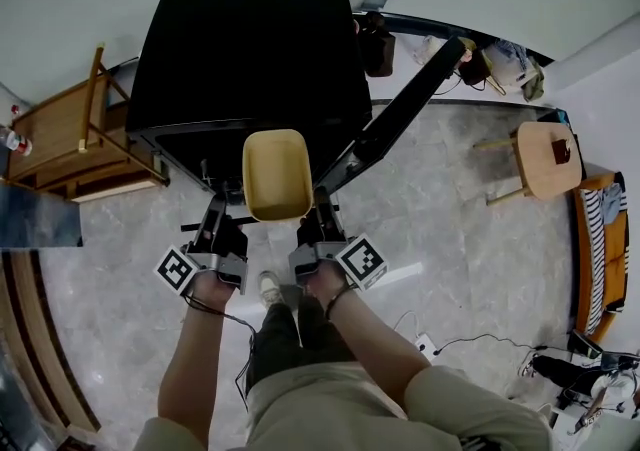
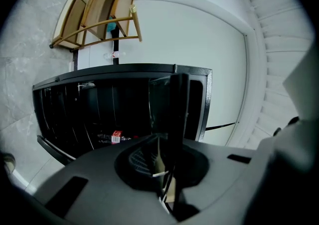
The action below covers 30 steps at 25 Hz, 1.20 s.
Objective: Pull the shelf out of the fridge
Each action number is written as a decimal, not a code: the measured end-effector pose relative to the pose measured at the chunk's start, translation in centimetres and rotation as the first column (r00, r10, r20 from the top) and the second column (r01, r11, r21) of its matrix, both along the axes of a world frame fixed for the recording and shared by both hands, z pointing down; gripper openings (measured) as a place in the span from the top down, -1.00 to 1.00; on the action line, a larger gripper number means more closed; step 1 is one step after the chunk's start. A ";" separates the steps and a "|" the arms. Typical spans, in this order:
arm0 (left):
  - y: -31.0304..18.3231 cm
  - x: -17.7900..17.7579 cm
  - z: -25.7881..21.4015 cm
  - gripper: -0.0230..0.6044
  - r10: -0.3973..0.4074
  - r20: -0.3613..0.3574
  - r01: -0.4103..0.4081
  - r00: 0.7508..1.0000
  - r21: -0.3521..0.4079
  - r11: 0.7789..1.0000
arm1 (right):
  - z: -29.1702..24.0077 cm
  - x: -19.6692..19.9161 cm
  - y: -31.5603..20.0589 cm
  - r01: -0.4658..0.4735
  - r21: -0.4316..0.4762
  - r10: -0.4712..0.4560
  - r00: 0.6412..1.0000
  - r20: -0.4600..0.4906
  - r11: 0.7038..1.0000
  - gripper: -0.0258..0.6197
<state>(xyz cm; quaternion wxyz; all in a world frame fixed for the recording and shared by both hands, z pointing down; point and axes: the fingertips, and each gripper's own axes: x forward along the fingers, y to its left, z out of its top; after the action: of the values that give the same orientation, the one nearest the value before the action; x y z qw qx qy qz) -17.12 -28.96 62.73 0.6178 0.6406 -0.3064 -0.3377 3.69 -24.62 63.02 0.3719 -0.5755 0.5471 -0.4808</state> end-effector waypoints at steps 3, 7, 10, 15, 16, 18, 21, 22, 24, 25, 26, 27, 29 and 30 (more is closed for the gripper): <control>1.6 0.1 -0.7 0.87 -0.005 -0.008 0.005 1.000 -0.003 1.000 | -0.9 0.2 1.1 0.024 0.002 -0.024 1.000 -0.011 1.000 0.86; 3.8 0.1 -1.9 0.87 -0.009 -0.008 0.009 1.000 -0.010 1.000 | -2.1 0.2 2.6 0.052 0.011 -0.051 0.999 -0.012 0.999 0.86; 5.1 -0.1 -3.4 0.87 -0.020 -0.016 0.020 1.000 -0.009 1.000 | -3.4 0.0 3.5 0.063 0.011 -0.064 0.998 0.013 0.998 0.86; 6.9 -0.6 -5.5 0.87 -0.054 -0.020 0.054 0.998 -0.018 0.998 | -5.6 -0.5 4.5 0.099 0.007 -0.099 0.995 0.033 0.995 0.87; 7.3 -0.8 -5.8 0.87 -0.056 -0.012 0.055 0.998 -0.018 0.998 | -5.9 -0.7 4.7 0.109 0.001 -0.109 0.994 0.030 0.994 0.87; 8.0 -1.5 -6.6 0.87 -0.059 -0.001 0.059 0.998 -0.016 0.998 | -6.8 -1.3 5.0 0.133 0.004 -0.133 0.991 0.032 0.991 0.87; 9.0 -2.8 -8.0 0.87 -0.075 0.007 0.075 0.997 -0.008 0.997 | -8.5 -2.7 5.4 0.169 0.024 -0.170 0.984 0.049 0.985 0.87; 9.4 -3.2 -8.5 0.87 -0.082 0.012 0.082 0.997 -0.004 0.997 | -9.0 -3.1 5.5 0.179 0.029 -0.180 0.982 0.053 0.983 0.87; 10.1 -4.1 -9.5 0.87 -0.098 0.026 0.098 0.995 0.000 0.995 | -9.8 -3.9 5.9 0.194 0.032 -0.196 0.979 0.062 0.980 0.87; 10.4 -4.5 -10.0 0.87 -0.109 0.030 0.109 0.994 0.003 0.994 | -10.1 -4.2 6.0 0.202 0.032 -0.204 0.977 0.066 0.979 0.87; 10.7 -4.9 -10.5 0.87 -0.120 0.032 0.119 0.992 0.009 0.993 | -10.4 -4.6 6.0 0.212 0.037 -0.214 0.974 0.069 0.977 0.87; 10.8 -5.3 -10.9 0.87 -0.130 0.035 0.130 0.991 0.015 0.991 | -10.9 -5.0 5.9 0.225 0.048 -0.228 0.971 0.070 0.973 0.87; 11.2 -6.1 -11.9 0.87 -0.151 0.037 0.150 0.988 0.022 0.988 | -11.7 -5.7 5.7 0.253 0.053 -0.257 0.964 0.071 0.966 0.87; 11.3 -6.5 -12.4 0.87 -0.162 0.036 0.162 0.986 0.025 0.987 | -12.0 -6.2 5.6 0.267 0.046 -0.270 0.960 0.072 0.962 0.87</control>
<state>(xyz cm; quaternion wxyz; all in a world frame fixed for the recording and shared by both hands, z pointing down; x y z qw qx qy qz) -23.63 -17.62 50.33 0.5751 0.6268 -0.3653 -0.3780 -2.51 -18.97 51.05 0.3344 -0.4700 0.6137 -0.5391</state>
